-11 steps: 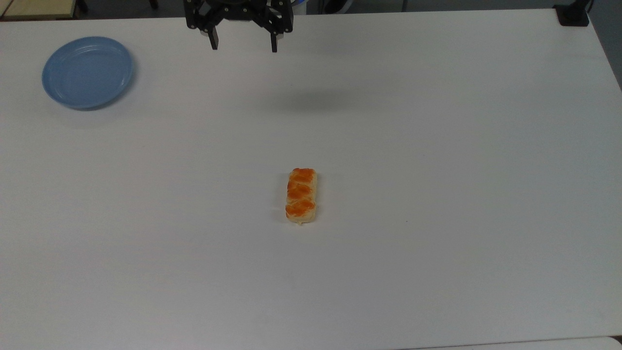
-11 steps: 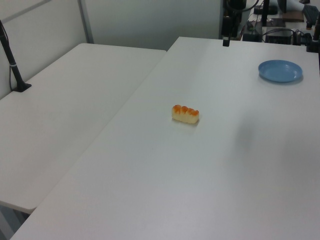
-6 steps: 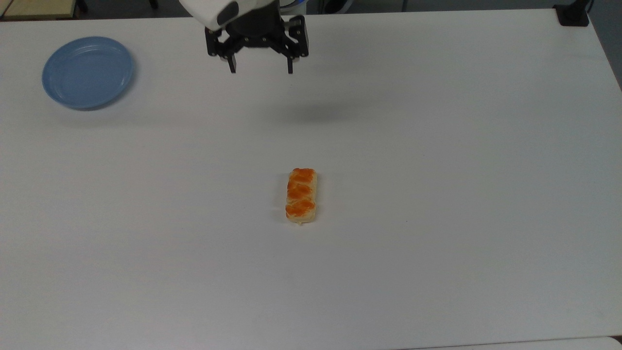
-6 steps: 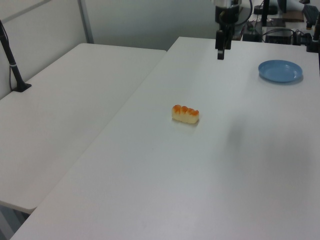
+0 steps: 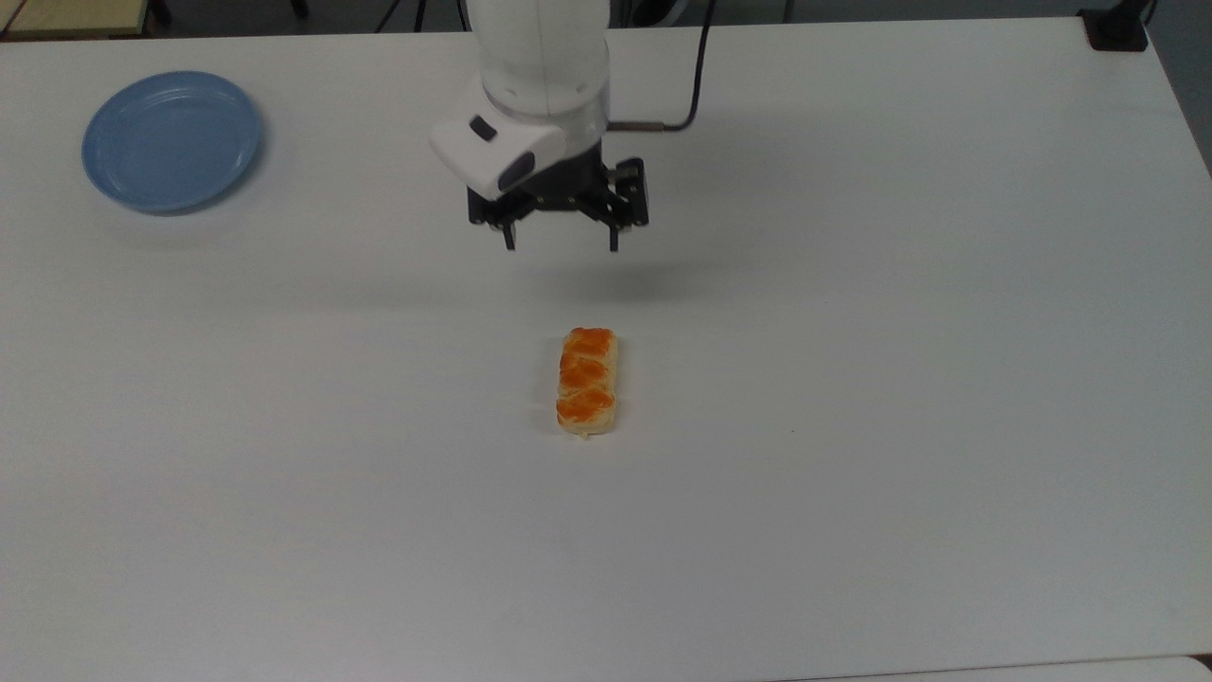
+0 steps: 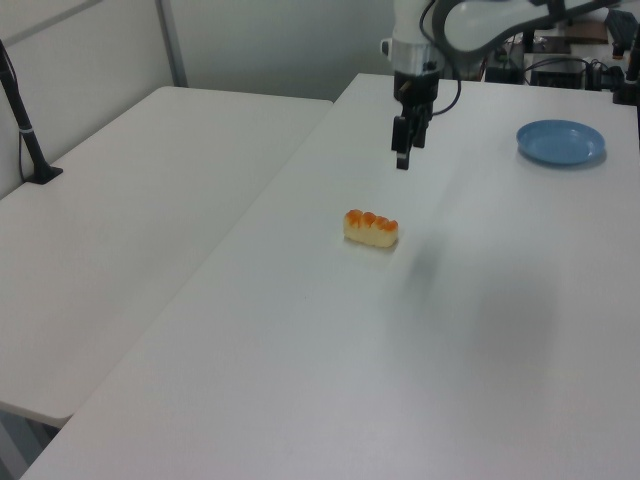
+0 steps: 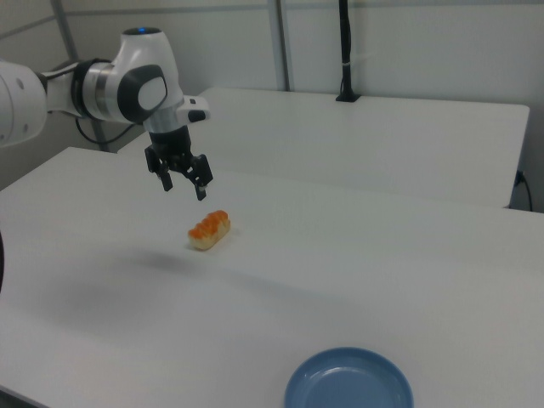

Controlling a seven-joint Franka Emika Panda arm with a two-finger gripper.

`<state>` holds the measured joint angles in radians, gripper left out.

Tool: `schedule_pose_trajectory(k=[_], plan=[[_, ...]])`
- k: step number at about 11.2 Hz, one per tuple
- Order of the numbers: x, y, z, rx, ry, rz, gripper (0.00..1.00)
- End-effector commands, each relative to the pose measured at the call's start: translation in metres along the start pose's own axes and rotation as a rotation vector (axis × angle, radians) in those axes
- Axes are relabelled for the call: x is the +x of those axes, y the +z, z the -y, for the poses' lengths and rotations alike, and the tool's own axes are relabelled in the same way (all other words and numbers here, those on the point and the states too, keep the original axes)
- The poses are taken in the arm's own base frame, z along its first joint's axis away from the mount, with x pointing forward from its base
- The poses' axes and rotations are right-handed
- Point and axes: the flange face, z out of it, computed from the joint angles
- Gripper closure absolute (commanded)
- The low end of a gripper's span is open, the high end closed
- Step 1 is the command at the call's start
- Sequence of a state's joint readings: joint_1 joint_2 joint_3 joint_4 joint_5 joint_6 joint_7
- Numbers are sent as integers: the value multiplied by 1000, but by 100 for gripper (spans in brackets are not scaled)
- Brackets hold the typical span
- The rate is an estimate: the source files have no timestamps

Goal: Put the bread on a plate
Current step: 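Move the open gripper over the orange-glazed bread roll and lower it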

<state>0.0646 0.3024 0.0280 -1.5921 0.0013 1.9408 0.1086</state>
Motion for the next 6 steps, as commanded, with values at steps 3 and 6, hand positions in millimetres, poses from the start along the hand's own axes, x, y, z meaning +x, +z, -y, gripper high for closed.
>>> schedule_pose_trajectory(k=[3,6], plan=[[20,71,38,-95,45,-51,0],[28,96,39,-111,75,-85,0]])
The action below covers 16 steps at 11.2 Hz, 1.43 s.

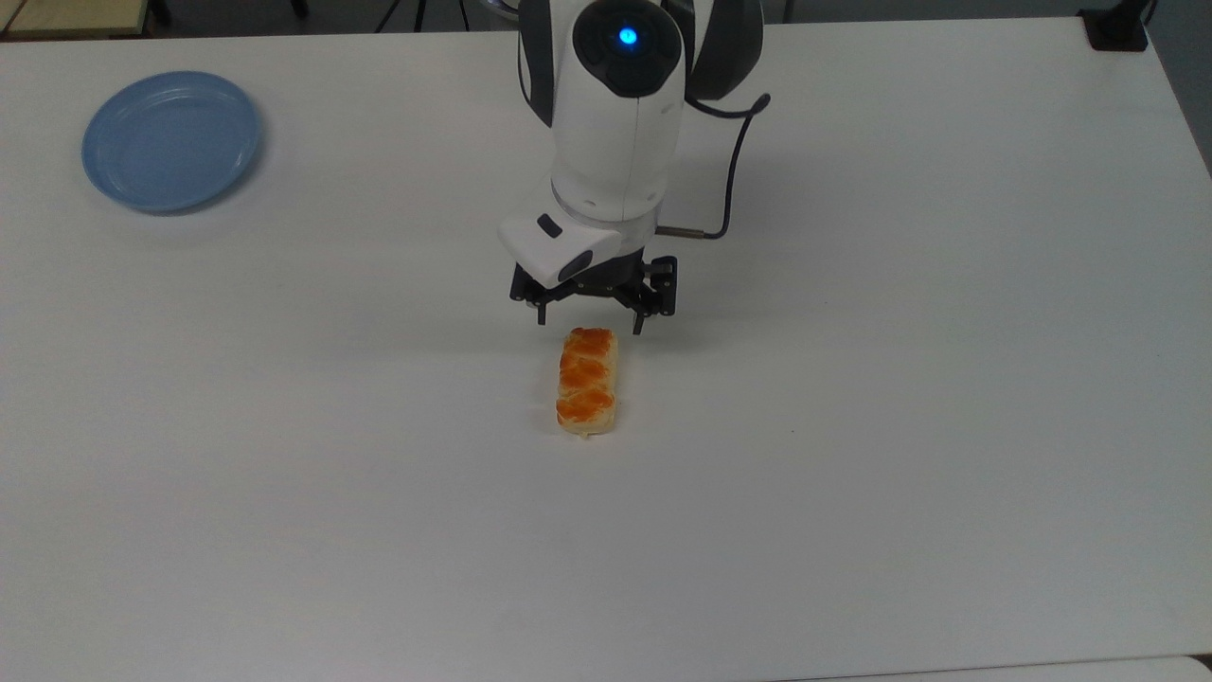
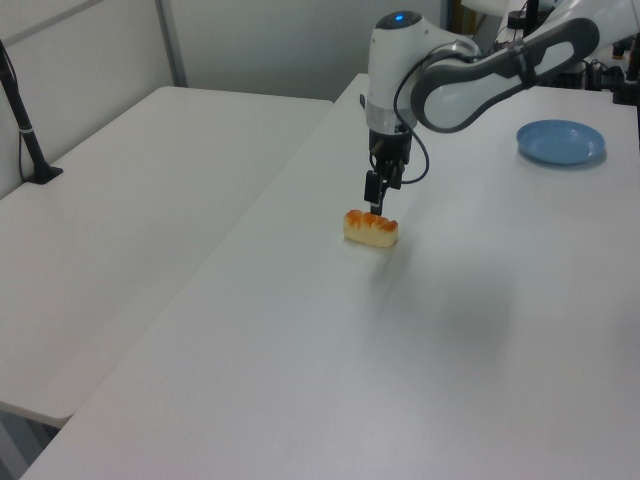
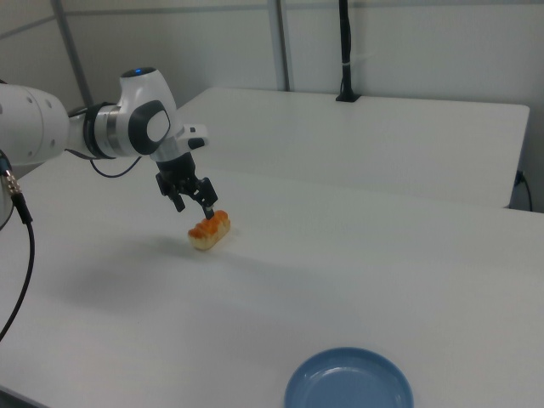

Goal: Put the bread on a plate
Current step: 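Move the open gripper over the orange-glazed bread roll and lower it, then close the gripper around the bread roll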

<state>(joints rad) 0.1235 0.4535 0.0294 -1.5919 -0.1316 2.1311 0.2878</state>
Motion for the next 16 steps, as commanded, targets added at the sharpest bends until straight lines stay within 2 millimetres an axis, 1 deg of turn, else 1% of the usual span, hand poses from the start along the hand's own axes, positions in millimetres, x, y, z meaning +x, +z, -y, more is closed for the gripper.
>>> schedule_pose_trajectory(k=[1,4,5,7,9,11,12,13,15,16], plan=[[4,17,4,-14,25,-26,0],[7,27,7,-2,42,-52,0],[7,35,8,-3,60,-48,0],[7,44,8,-22,74,-42,0],[6,52,9,-33,70,-35,0],[5,55,10,-43,62,-34,0],[4,56,14,-46,52,-33,0],[1,63,22,-44,44,-22,1],[0,65,26,-56,65,-27,28],[0,65,29,-55,79,-28,33]])
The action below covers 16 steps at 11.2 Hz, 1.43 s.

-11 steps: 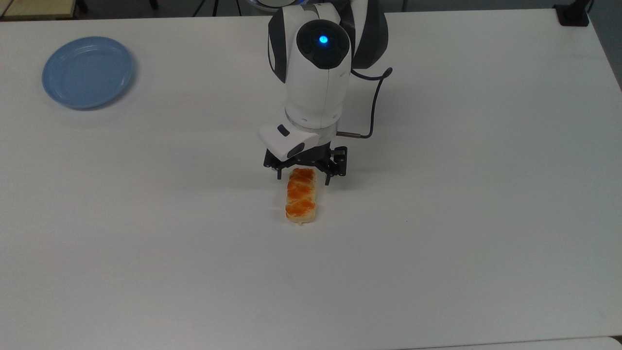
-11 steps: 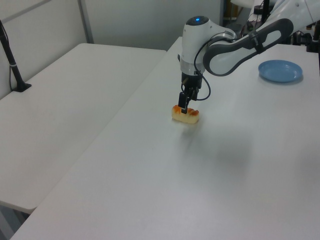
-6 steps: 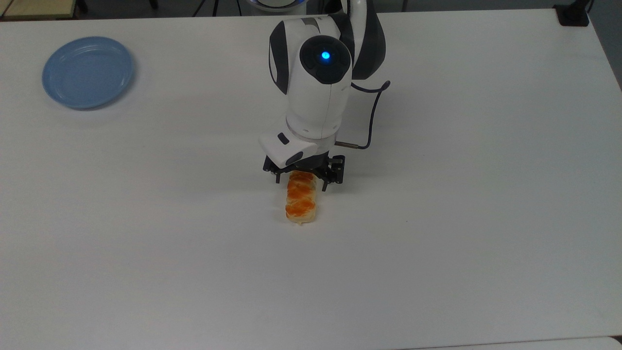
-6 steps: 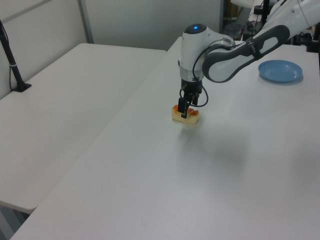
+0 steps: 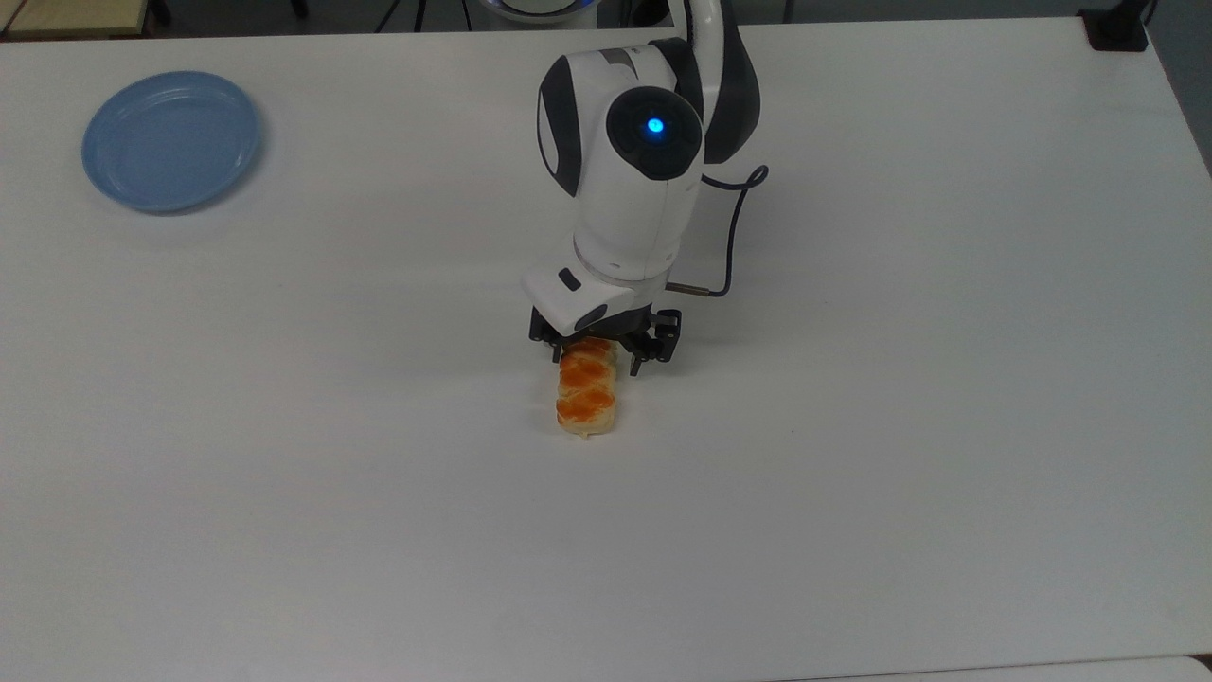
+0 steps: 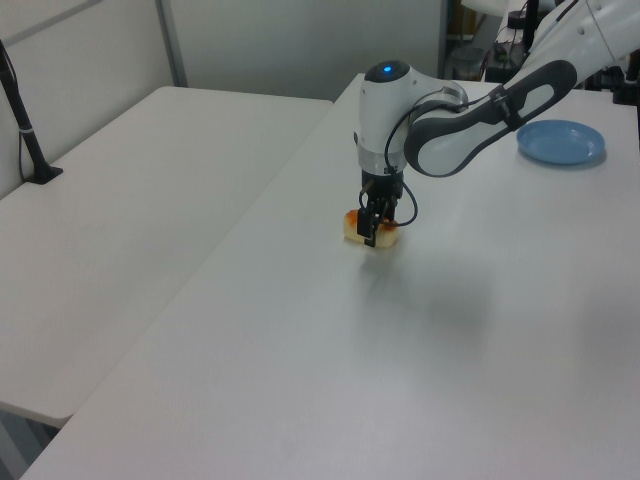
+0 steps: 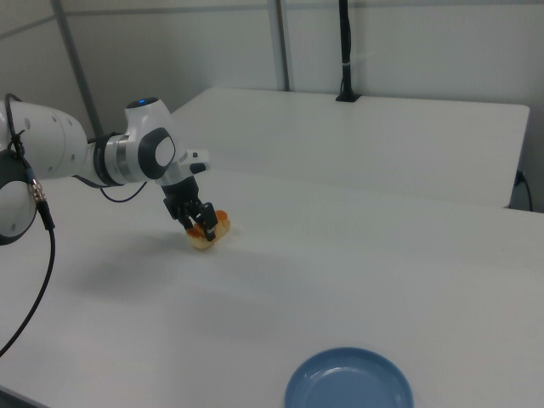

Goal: Put the bread on a plate
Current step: 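Close the gripper around the bread roll, then lift the held bread roll and carry it over the blue plate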

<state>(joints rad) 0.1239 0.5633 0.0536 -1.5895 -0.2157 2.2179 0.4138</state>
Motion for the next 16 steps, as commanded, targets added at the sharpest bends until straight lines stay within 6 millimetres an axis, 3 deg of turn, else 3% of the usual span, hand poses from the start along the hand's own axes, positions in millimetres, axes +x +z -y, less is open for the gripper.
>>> schedule_pose_trajectory(k=[1,3,4,7,10,12,14,16], plan=[[-1,-1,9,-11,34,-27,40],[0,-6,8,-10,44,-33,41],[2,-19,2,-7,57,-42,41],[4,-77,-31,-6,98,-67,41],[-9,-150,-93,-20,126,-68,40],[-32,-202,-139,-46,126,-39,40],[-55,-238,-180,-3,61,12,40],[-73,-261,-234,41,9,43,40]])
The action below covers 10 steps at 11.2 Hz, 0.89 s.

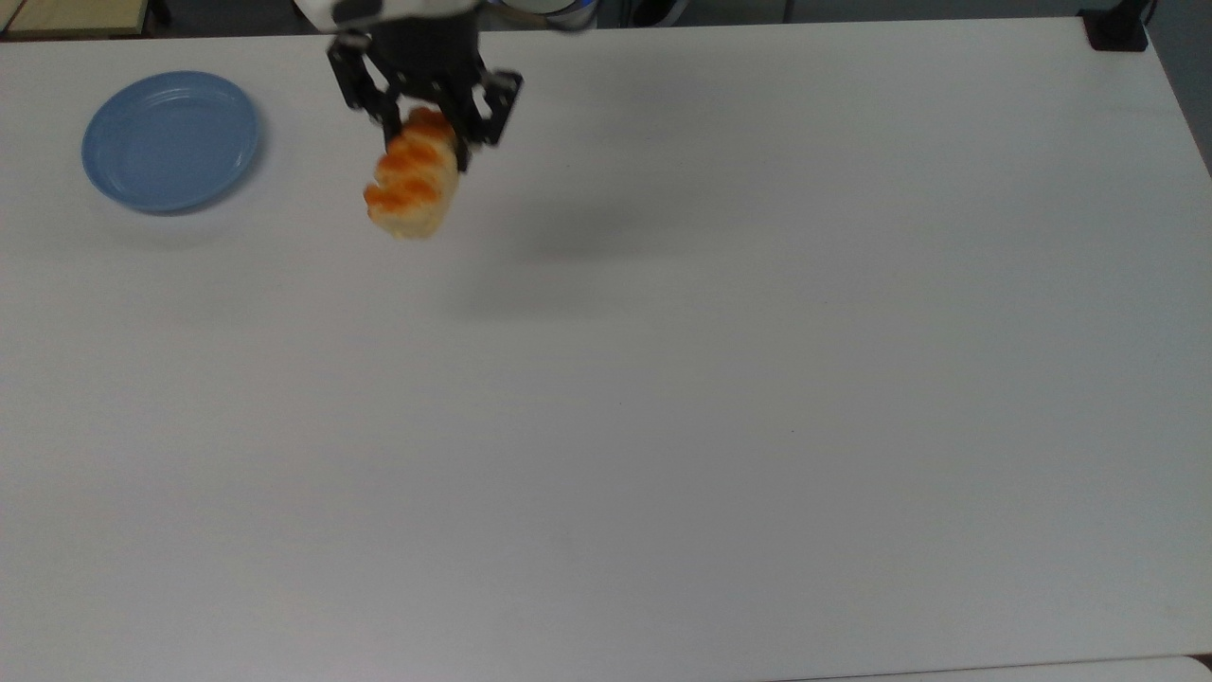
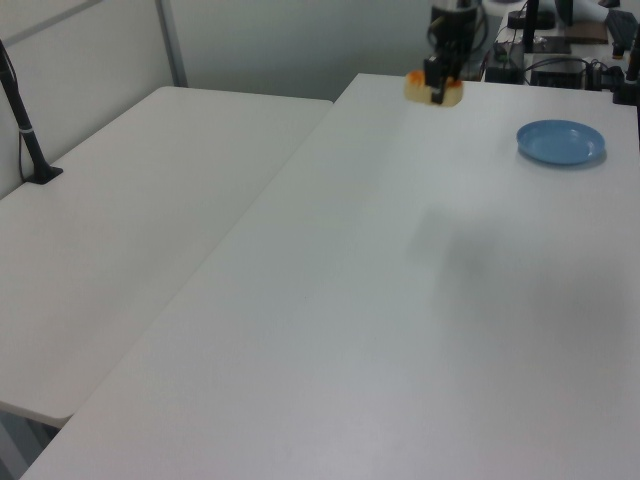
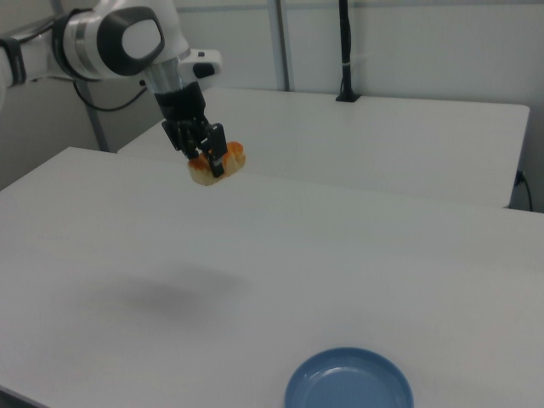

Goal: Put the bread on a plate
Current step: 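Lift the held bread roll and carry it over the blue plate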

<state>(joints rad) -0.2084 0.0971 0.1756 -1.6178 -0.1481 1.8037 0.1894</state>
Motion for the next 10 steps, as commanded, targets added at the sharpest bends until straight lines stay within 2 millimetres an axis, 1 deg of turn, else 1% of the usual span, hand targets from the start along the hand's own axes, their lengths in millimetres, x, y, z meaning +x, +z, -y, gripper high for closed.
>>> schedule_pose_trajectory(k=[1,2,3,4,5,6,7,8,10], plan=[[-29,-18,-77,41,-68,47,40],[-31,-12,-105,34,-65,71,40],[-39,4,-134,36,-91,123,40],[-48,20,-170,44,-121,153,40],[-55,31,-204,50,-126,163,40],[-63,40,-232,55,-149,164,40],[-69,51,-255,51,-171,145,40],[-76,68,-275,44,-169,126,40],[-91,104,-304,30,-180,90,41]])
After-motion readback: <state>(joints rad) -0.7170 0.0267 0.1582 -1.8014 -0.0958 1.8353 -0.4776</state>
